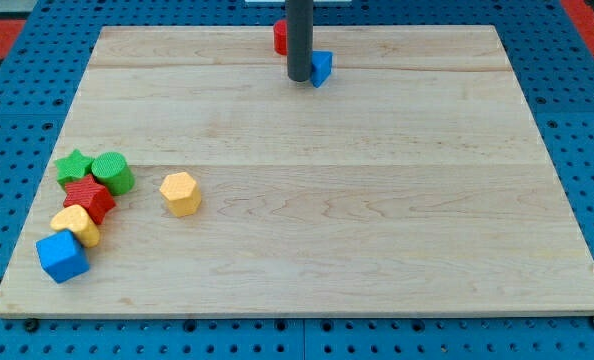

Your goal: Move the blue triangle to the right side of the red circle

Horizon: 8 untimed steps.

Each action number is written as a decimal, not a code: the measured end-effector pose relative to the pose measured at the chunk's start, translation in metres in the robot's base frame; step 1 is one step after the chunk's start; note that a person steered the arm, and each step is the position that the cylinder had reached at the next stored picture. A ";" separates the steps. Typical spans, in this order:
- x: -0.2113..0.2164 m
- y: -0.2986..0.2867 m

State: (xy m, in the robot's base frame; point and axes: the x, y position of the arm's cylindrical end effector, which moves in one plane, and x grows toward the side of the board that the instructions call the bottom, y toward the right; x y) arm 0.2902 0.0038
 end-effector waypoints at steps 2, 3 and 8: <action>0.021 0.003; 0.021 0.029; -0.052 0.044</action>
